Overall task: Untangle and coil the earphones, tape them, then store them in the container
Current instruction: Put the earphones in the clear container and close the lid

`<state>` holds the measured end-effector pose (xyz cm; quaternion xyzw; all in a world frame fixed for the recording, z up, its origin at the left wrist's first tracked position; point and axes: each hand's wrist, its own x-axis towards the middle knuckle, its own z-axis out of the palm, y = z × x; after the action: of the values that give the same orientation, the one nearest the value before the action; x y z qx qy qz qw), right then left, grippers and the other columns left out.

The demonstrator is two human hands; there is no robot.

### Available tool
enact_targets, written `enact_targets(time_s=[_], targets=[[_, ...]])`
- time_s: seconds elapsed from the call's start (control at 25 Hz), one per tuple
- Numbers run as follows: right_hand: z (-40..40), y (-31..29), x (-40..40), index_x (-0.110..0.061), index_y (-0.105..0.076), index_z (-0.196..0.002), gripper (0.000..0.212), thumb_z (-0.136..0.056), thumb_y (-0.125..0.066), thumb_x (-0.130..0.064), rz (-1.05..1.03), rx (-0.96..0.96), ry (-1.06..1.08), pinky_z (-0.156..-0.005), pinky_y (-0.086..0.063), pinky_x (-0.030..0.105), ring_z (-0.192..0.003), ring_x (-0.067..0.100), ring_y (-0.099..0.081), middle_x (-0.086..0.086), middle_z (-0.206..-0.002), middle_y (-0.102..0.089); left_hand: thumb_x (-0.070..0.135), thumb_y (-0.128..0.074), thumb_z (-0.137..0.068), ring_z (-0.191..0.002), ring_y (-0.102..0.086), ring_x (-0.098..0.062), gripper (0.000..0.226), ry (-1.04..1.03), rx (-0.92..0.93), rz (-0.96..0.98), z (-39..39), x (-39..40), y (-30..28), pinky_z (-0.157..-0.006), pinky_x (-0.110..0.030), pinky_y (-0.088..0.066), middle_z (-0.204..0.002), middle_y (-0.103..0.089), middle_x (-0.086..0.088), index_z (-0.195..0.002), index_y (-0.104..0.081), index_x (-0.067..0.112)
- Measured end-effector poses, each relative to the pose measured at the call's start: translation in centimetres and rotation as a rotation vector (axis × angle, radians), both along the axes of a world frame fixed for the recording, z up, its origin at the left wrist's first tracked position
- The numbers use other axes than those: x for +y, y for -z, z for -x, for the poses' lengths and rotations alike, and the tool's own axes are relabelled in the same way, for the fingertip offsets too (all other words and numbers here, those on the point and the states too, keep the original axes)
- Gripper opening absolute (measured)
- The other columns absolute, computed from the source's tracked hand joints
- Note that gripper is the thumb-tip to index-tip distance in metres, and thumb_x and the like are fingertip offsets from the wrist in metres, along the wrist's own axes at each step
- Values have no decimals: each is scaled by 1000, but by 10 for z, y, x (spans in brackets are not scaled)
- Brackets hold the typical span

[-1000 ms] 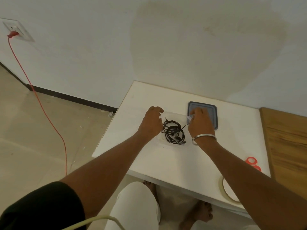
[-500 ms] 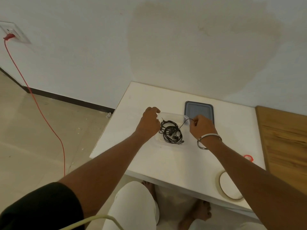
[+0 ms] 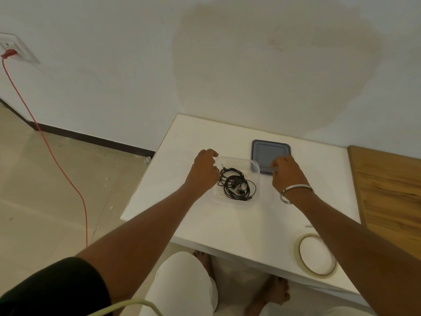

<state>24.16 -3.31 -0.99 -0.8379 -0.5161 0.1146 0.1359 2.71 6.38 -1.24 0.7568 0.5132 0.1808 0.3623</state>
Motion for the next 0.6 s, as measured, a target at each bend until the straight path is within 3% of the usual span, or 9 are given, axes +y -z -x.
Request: enact_targets(time_s=[0.12, 0.28, 0.48, 0.6], targets=[[-10, 17, -6, -15, -53, -114, 29, -87, -62, -21, 198, -112, -47, -89, -43, 41, -110, 30, -44, 9, -122, -45, 7, -48, -92, -89, -52, -12, 30, -38, -40, -36, -1, 1, 3, -81, -24, -44, -116, -57, -5, -121, -55, 10], [-11, 25, -4, -17, -55, -105, 19, -90, -56, -29, 161, -173, -43, -90, -37, 41, -109, 29, -45, 7, -115, -49, 8, -42, -97, -97, -55, -16, 27, -98, -33, -48, 16, 6, 11, -85, -27, -45, -115, -59, -6, -119, -57, 10], [-16, 17, -14, -11, -55, -92, 15, -89, -48, -24, 120, -375, -305, -82, -42, 38, -90, 26, -54, 7, -94, -57, 7, -42, -97, -109, -56, -20, 27, -156, 21, -19, 39, 9, 21, -93, -29, -46, -118, -60, -7, -118, -58, 9], [-15, 2, -20, -4, -55, -92, 14, -81, -56, -12, -26, -401, -284, -68, -46, 42, -74, 34, -56, 14, -83, -59, 7, -42, -97, -108, -58, -21, 26, -133, -2, 6, 39, 7, 20, -93, -29, -47, -116, -62, -7, -117, -60, 8]])
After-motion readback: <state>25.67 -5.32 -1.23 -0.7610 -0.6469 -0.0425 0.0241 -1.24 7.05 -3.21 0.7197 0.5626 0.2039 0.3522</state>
